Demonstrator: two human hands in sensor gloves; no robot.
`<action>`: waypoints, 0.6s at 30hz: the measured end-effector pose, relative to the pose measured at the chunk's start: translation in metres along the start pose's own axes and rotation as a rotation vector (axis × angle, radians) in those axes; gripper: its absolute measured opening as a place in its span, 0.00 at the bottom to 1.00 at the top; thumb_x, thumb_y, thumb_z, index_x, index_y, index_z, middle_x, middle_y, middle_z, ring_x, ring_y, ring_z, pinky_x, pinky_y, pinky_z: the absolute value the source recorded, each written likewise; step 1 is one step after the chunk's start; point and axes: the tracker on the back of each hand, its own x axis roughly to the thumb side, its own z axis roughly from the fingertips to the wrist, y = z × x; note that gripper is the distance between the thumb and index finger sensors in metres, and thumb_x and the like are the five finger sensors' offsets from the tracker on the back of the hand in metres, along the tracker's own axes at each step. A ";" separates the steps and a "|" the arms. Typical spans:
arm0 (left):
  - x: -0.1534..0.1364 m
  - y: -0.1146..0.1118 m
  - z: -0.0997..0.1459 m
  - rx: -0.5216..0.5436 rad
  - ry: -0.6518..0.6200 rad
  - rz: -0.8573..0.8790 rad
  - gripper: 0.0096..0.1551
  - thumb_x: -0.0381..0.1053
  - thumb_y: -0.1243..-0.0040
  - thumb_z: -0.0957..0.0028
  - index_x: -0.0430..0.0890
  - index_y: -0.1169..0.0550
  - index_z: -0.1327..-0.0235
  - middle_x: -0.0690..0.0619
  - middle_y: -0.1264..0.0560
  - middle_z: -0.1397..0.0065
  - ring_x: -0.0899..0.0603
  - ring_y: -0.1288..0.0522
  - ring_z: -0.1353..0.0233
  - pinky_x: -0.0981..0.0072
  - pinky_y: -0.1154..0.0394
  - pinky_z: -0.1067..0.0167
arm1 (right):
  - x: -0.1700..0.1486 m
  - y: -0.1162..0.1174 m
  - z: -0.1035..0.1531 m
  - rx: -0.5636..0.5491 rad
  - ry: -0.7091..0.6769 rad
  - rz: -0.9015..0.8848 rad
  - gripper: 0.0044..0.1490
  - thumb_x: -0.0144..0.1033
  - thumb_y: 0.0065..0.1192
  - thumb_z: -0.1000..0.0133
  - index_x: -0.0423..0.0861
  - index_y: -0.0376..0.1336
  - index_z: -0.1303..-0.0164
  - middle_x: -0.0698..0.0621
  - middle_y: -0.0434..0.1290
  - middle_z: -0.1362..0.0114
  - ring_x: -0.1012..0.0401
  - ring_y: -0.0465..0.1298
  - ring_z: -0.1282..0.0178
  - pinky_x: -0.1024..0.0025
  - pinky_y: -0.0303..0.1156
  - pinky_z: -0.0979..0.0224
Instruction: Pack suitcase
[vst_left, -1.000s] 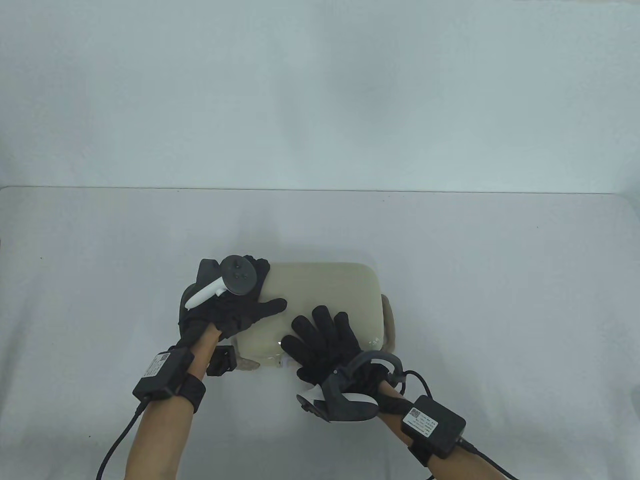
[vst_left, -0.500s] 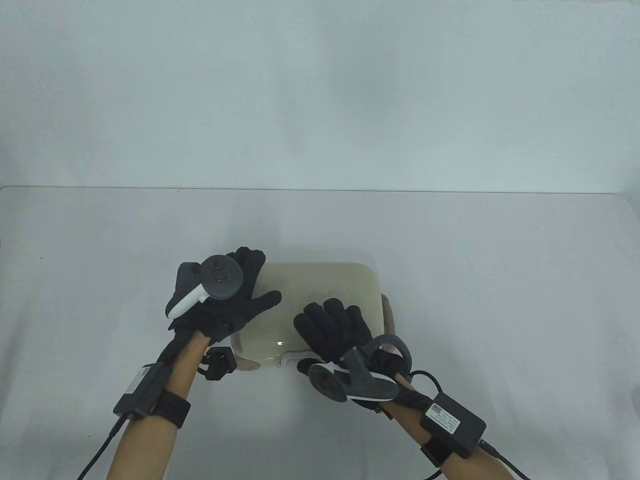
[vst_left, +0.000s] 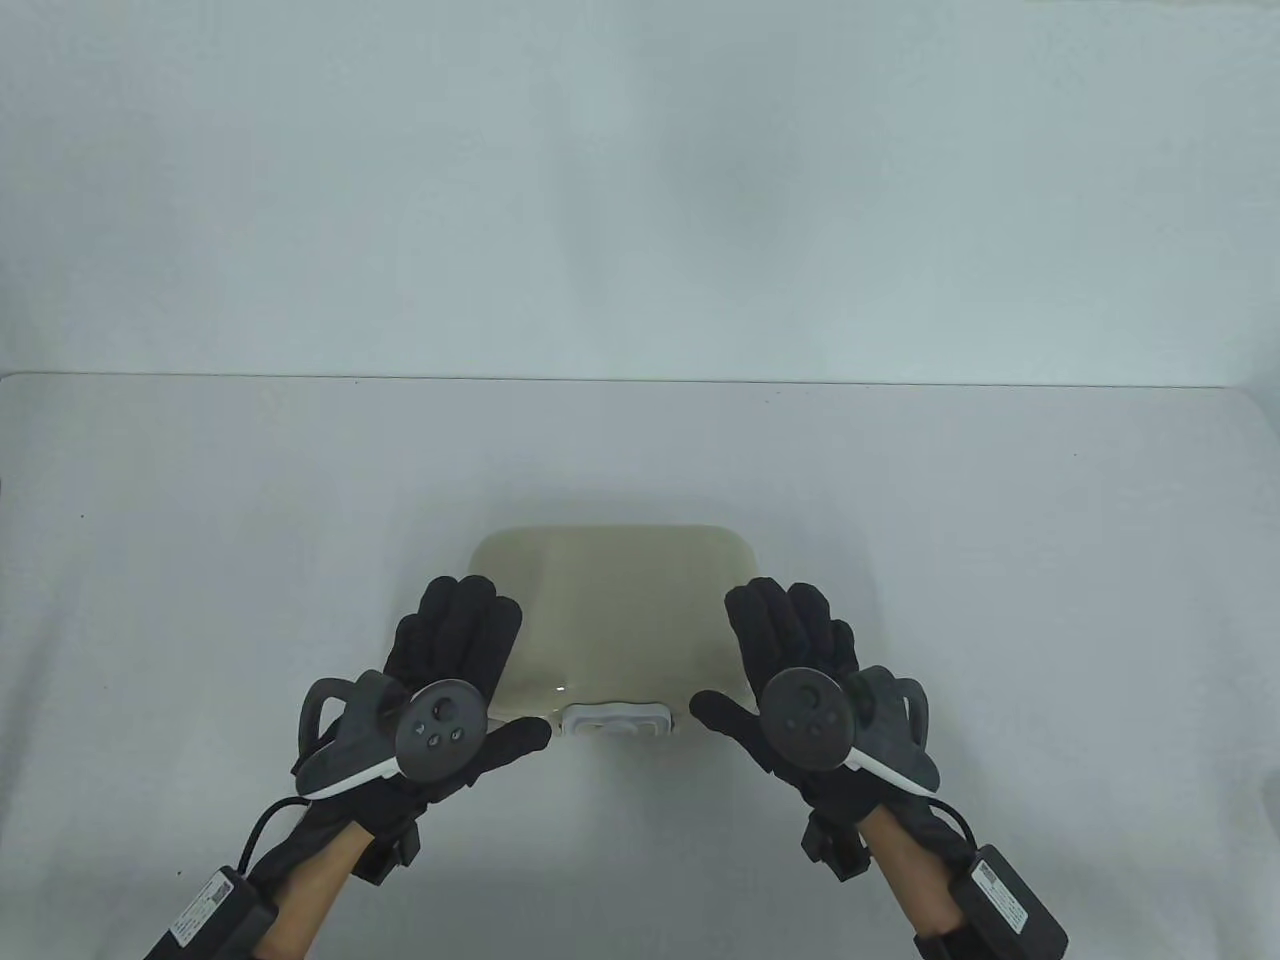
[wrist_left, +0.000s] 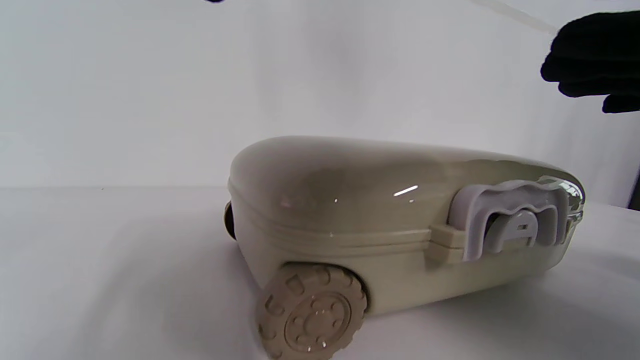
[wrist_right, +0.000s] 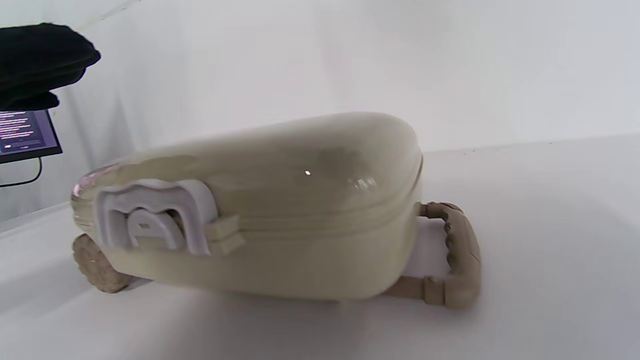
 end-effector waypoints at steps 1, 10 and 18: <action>-0.003 -0.004 0.000 -0.002 0.015 0.016 0.61 0.79 0.61 0.51 0.46 0.63 0.17 0.40 0.67 0.13 0.29 0.66 0.15 0.39 0.54 0.20 | -0.003 0.005 0.003 -0.012 0.017 -0.001 0.62 0.75 0.29 0.48 0.43 0.31 0.14 0.40 0.38 0.09 0.32 0.43 0.12 0.31 0.46 0.19; -0.019 -0.012 -0.002 -0.005 0.052 0.099 0.61 0.78 0.60 0.51 0.46 0.62 0.17 0.40 0.66 0.13 0.29 0.66 0.16 0.39 0.54 0.20 | -0.006 0.012 0.003 -0.009 0.029 0.115 0.63 0.75 0.29 0.48 0.42 0.32 0.14 0.40 0.39 0.09 0.32 0.44 0.12 0.30 0.46 0.19; -0.021 -0.013 -0.001 -0.005 0.053 0.097 0.61 0.78 0.60 0.51 0.46 0.62 0.17 0.40 0.66 0.13 0.29 0.66 0.16 0.39 0.54 0.20 | -0.011 0.010 0.004 -0.026 0.050 0.110 0.62 0.74 0.29 0.48 0.42 0.32 0.14 0.40 0.40 0.09 0.33 0.44 0.12 0.30 0.46 0.20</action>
